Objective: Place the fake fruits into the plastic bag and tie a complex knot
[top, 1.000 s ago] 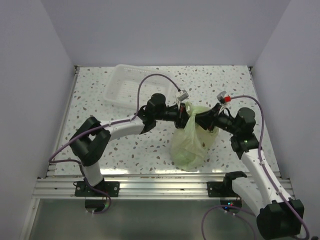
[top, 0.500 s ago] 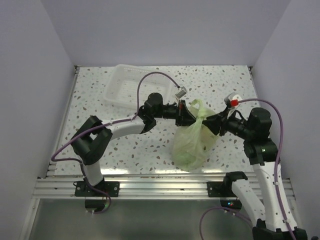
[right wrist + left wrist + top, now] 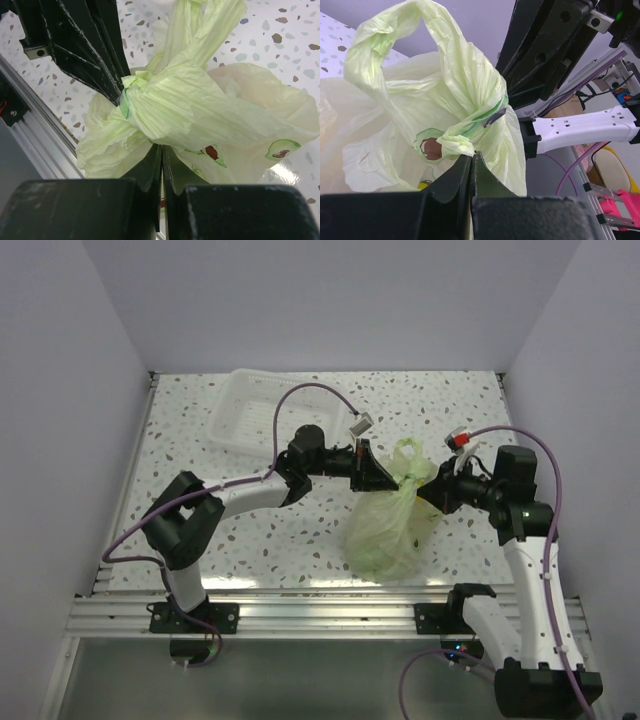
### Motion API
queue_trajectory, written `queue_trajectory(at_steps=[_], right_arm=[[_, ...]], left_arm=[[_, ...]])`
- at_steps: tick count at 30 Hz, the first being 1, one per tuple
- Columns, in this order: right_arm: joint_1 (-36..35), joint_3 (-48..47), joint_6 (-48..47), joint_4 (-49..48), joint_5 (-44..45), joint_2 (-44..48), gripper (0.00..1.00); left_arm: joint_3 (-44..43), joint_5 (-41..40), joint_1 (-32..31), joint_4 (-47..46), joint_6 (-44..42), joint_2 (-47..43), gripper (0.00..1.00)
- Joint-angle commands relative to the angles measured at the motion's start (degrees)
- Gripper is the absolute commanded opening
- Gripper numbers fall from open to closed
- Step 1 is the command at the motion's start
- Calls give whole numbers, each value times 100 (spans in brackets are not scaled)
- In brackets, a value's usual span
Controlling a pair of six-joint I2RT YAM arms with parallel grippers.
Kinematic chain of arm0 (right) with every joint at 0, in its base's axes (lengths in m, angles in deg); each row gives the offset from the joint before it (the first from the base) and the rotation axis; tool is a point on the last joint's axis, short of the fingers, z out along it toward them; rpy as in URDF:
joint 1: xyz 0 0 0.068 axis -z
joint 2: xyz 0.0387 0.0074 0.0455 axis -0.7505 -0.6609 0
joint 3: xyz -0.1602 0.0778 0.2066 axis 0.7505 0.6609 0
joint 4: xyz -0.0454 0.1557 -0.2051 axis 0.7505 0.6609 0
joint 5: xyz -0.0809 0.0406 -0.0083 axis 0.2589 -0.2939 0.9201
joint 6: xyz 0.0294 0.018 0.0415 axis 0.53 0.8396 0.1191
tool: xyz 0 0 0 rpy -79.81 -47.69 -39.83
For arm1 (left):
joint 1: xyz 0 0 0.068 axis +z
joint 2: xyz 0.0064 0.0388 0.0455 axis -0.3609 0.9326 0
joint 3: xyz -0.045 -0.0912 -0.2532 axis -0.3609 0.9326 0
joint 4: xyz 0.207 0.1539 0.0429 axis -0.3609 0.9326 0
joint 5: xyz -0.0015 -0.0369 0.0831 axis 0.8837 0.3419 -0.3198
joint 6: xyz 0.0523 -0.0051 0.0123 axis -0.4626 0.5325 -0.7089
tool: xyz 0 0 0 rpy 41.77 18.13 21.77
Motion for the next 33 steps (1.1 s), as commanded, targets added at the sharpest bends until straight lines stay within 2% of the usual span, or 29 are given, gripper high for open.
queue_trajectory(at_steps=[1,6,10,16,19,25,29,33], right_arm=[[25,223,-66,-336,82,51,2],[-10,487,-128,-530,-312,-256,5],[-54,671,56,-898,-111,-170,12],[-125,1251,969,-2346,862,549,6],[-230,1576,910,-2682,1031,718,6],[-968,1691,664,-2806,1339,341,5],[-1171,1744,751,-3166,1042,16,6],[-1171,1770,918,-3465,498,-47,14]], left_arm=[[-96,89,37,-154,-128,-102,0],[-237,53,37,154,-286,-76,0],[-263,71,37,259,-339,-76,0],[-255,54,19,286,-365,-76,0],[-263,36,19,330,-400,-76,0],[-272,1,19,383,-418,-76,0],[-272,-17,19,435,-453,-93,0],[-307,-26,19,610,-567,-120,0]])
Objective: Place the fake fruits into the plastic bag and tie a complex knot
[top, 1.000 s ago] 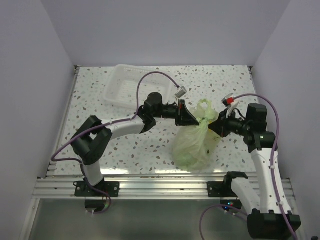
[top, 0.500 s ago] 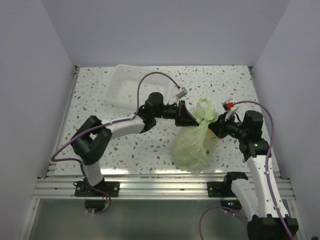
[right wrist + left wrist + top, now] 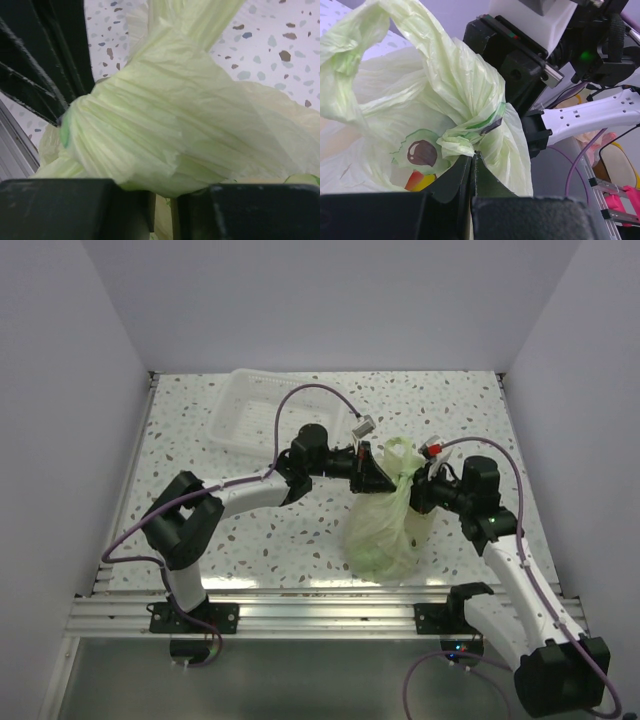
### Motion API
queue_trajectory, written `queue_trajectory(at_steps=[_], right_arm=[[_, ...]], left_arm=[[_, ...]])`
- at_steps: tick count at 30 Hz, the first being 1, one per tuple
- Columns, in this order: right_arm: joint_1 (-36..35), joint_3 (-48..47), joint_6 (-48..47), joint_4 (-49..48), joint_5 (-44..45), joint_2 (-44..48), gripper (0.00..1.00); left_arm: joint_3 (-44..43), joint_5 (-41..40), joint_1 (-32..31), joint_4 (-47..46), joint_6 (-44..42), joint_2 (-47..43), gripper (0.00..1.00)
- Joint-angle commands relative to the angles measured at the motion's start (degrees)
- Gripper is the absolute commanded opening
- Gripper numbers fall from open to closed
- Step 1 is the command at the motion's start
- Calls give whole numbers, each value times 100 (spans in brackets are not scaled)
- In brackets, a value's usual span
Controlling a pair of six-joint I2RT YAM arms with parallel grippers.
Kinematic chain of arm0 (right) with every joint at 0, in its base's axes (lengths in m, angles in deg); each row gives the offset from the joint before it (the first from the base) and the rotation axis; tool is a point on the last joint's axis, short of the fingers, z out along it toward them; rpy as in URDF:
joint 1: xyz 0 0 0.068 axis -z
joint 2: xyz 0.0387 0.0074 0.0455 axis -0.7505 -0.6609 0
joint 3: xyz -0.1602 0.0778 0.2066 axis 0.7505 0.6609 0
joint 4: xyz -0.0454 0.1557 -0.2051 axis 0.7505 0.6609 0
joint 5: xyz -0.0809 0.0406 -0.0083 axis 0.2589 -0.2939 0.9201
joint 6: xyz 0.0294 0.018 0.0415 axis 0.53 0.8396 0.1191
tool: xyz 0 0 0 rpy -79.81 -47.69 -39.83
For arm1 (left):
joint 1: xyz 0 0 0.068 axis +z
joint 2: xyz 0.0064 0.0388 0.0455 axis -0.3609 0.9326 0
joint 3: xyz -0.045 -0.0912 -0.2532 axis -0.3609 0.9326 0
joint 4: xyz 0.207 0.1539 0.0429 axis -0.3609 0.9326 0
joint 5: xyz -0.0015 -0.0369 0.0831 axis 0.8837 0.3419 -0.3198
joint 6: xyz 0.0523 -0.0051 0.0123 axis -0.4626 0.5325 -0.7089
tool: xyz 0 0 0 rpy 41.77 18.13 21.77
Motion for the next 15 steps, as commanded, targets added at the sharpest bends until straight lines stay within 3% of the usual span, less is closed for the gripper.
queue_trajectory(at_steps=[1,4,15], right_arm=[[-36,96,183,-731,-590,105,20],[-36,245,498,-1064,-950,394,29],[52,422,711,-1127,-1189,773,36]], left_arm=[[-251,-28,19,128,-316,-137,0],[-303,-89,19,321,-465,-172,0],[-549,-1389,54,1893,-1951,-814,0]])
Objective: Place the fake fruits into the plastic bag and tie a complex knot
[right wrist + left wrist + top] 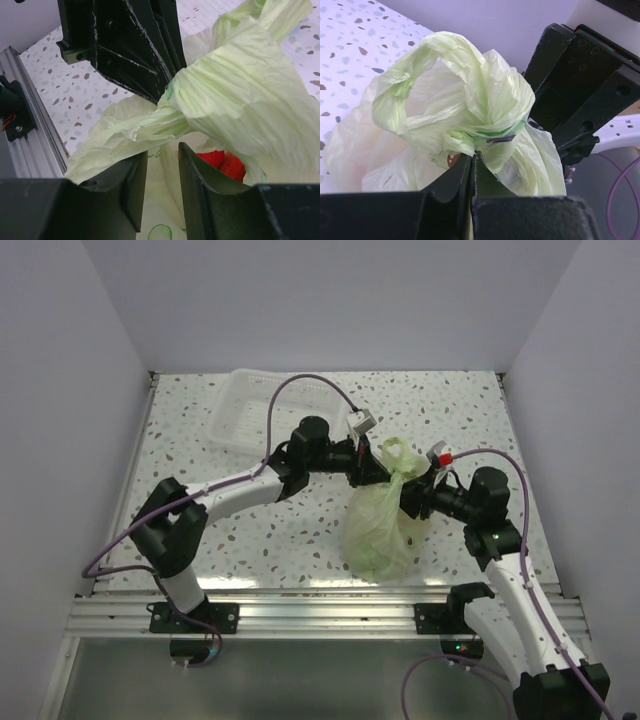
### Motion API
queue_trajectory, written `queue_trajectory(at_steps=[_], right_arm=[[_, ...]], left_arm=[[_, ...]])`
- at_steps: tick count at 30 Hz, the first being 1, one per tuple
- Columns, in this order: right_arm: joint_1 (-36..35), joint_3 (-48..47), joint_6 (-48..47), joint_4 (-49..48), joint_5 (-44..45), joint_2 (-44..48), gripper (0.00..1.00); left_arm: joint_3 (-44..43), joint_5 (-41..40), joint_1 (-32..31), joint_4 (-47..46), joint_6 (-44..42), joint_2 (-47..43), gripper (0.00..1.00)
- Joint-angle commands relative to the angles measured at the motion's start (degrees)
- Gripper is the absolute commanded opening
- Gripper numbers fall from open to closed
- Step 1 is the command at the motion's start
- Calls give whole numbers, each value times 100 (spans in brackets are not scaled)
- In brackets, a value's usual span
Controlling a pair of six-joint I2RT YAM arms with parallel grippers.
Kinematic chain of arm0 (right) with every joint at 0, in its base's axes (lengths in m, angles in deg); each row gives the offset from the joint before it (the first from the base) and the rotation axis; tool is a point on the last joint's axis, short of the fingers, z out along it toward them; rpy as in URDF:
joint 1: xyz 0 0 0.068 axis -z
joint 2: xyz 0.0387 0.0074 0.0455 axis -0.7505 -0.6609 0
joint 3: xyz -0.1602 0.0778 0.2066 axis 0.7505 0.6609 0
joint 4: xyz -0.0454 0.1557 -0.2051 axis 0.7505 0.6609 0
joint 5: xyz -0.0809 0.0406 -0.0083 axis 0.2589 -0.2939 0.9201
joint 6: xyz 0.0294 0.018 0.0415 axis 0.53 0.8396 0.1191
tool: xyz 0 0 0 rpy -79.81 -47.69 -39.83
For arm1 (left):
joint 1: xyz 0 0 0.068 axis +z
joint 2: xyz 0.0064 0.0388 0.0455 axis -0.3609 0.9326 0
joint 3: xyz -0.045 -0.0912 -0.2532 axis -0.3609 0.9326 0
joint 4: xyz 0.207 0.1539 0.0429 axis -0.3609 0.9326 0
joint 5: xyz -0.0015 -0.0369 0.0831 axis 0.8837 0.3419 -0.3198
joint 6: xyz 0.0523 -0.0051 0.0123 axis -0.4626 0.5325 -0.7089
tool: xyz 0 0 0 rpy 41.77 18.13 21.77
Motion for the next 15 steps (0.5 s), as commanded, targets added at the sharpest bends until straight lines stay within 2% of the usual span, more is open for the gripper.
queue_trajectory(at_steps=[1,15], right_arm=[[49,9,139,-284,-245,28,36],[58,35,288,-433,-271,28,38]], left_arm=[[-285,-562,52,611,-849,-490,0],[-583,-1150,-1,2657,-1668,-729,0]])
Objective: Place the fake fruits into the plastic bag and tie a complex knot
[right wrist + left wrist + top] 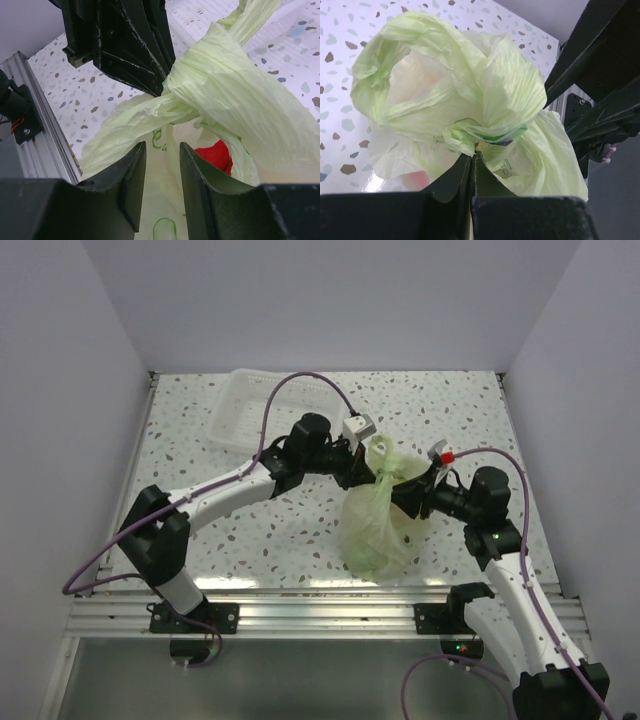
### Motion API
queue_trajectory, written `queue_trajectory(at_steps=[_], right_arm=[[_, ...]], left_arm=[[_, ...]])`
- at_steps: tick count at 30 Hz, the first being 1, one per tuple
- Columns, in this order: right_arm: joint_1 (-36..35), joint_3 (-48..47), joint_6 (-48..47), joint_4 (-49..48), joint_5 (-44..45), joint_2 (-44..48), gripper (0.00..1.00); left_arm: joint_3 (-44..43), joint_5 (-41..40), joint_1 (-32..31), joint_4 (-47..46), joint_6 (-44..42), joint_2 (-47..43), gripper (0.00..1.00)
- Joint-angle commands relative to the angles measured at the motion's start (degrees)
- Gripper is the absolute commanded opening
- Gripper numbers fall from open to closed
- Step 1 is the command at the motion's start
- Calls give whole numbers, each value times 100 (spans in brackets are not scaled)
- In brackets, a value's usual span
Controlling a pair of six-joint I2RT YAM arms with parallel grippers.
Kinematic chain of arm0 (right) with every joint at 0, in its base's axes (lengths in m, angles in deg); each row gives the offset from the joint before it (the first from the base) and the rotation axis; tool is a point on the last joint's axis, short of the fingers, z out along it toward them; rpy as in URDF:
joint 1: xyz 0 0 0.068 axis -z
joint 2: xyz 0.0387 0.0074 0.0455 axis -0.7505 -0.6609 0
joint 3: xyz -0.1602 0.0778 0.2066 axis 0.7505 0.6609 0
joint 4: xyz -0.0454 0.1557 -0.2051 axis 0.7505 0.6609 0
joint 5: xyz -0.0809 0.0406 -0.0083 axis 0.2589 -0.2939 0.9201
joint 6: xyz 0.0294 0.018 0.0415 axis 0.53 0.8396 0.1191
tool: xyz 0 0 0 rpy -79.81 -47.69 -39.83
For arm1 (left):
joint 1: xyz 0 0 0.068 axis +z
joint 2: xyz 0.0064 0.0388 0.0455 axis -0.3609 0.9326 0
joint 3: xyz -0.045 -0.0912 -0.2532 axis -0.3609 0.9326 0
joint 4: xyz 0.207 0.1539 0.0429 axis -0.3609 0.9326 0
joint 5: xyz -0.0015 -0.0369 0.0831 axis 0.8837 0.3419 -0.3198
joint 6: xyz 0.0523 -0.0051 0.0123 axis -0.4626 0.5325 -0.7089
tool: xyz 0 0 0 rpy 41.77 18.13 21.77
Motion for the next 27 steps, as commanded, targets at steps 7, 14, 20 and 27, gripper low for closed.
queue_trajectory(at_steps=[7,14,20,27], right_arm=[[36,88,120,-401,-309,-5,38],[28,61,155,-401,-511,-84,38],[36,-140,76,-297,-502,-93,39],[580,-1280,-977,1563,-387,65,39]], left_arm=[[-400,252,-238,589,-151,70,0],[-419,780,-300,-979,701,598,0],[20,1500,-256,-3203,2010,888,0],[487,1958,-194,-5000,3644,1205,0]])
